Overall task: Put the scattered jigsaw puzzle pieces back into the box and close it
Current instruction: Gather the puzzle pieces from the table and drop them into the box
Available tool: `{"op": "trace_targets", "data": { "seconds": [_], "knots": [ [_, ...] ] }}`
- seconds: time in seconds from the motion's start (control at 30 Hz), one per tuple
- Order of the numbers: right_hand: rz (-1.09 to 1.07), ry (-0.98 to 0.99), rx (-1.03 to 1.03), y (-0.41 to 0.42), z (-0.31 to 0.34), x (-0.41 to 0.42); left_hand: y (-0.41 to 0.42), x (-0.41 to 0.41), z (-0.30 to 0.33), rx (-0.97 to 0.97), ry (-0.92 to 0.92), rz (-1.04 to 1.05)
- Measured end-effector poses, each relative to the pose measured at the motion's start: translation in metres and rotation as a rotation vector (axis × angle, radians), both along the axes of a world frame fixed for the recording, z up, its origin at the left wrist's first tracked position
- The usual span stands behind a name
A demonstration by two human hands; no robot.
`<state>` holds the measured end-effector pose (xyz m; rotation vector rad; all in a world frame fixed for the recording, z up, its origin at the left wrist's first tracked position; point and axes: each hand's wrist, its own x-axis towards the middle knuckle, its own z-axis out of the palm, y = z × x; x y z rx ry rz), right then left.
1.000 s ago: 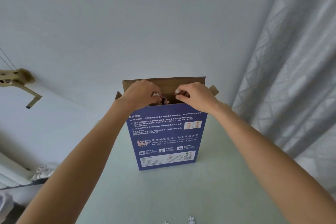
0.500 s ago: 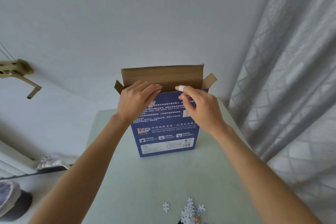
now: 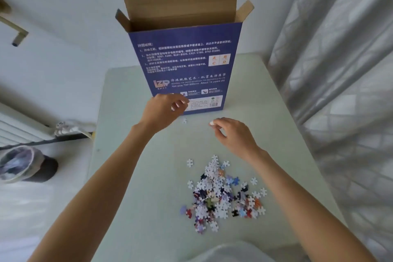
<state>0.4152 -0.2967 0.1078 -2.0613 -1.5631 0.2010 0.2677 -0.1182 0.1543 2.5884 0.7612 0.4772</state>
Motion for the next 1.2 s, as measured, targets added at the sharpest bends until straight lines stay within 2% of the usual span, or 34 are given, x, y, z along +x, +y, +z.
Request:
{"op": "trace_targets", "data": {
  "seconds": [0.13, 0.23, 0.47, 0.67, 0.87, 0.93, 1.03, 1.13, 1.2],
  "knots": [
    [0.041, 0.09, -0.231, -0.024, -0.046, -0.009, -0.024, -0.025, -0.064, -0.24, 0.206, 0.047],
    [0.043, 0.14, -0.352, -0.037, -0.076, -0.013, -0.029, -0.029, -0.105, -0.325, 0.284, 0.103],
    [0.026, 0.125, -0.463, -0.05, -0.135, -0.014, -0.01, 0.011, -0.176, -0.23, 0.39, 0.057],
    [0.056, 0.018, -0.449, -0.049, -0.16, -0.031, 0.012, 0.035, -0.213, -0.159, 0.624, 0.077],
    [0.232, 0.127, -0.446, -0.079, -0.152, -0.055, -0.066, -0.009, -0.203, -0.193, 0.542, -0.066],
    [0.141, 0.145, -0.372, -0.103, -0.144, -0.052, -0.1, -0.029, -0.198, -0.206, 0.527, -0.103],
    [-0.261, 0.089, -0.332, -0.146, -0.14, -0.042, -0.134, -0.052, -0.193, -0.207, 0.535, -0.118],
    [-0.672, 0.171, -0.49, -0.173, -0.141, -0.041, -0.149, -0.062, -0.191, -0.223, 0.54, -0.101],
    [-0.72, 0.256, -0.565, -0.17, -0.142, -0.051, -0.156, -0.066, -0.188, -0.237, 0.519, -0.099]
  ]
}}
